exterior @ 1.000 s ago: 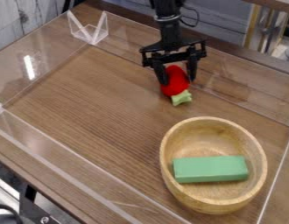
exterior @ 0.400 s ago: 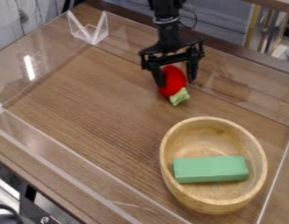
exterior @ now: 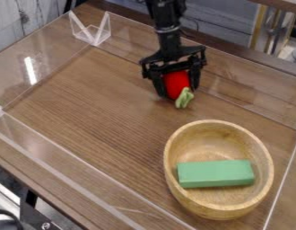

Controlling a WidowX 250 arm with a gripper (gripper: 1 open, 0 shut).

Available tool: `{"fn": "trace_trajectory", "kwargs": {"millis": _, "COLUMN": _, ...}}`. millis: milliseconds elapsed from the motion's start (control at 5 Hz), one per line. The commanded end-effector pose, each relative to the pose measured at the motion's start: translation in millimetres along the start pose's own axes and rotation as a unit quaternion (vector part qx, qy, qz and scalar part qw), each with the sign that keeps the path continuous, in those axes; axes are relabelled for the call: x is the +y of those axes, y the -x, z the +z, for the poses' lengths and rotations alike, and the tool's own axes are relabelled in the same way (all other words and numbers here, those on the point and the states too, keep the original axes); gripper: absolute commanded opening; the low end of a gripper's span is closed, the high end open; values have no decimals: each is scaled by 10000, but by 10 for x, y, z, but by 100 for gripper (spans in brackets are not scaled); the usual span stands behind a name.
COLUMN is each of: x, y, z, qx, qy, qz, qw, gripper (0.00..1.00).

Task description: Move the red fruit to the right

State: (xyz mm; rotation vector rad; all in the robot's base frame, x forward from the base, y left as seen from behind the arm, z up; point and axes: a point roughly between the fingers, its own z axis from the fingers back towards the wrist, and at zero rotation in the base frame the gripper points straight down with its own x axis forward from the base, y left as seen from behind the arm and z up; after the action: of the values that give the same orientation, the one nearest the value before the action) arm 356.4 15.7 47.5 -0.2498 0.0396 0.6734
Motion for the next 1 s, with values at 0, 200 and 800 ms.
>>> {"fn": "trace_trajectory", "kwargs": {"millis": 0, "x": -69, "y": 6, "z": 467, "qx": -306, "qy": 237, "qz": -348, "qw": 9986, "gripper": 100}}
{"fn": "trace_trajectory", "kwargs": {"millis": 200, "x": -102, "y": 9, "z": 496, "qx": -252, "qy": 206, "qz": -563, "qw": 9979, "gripper": 100}}
{"fn": "trace_trajectory", "kwargs": {"millis": 800, "x": -292, "y": 208, "z": 357, "qx": -138, "qy": 30, "qz": -1111, "qw": 9937, "gripper": 100}}
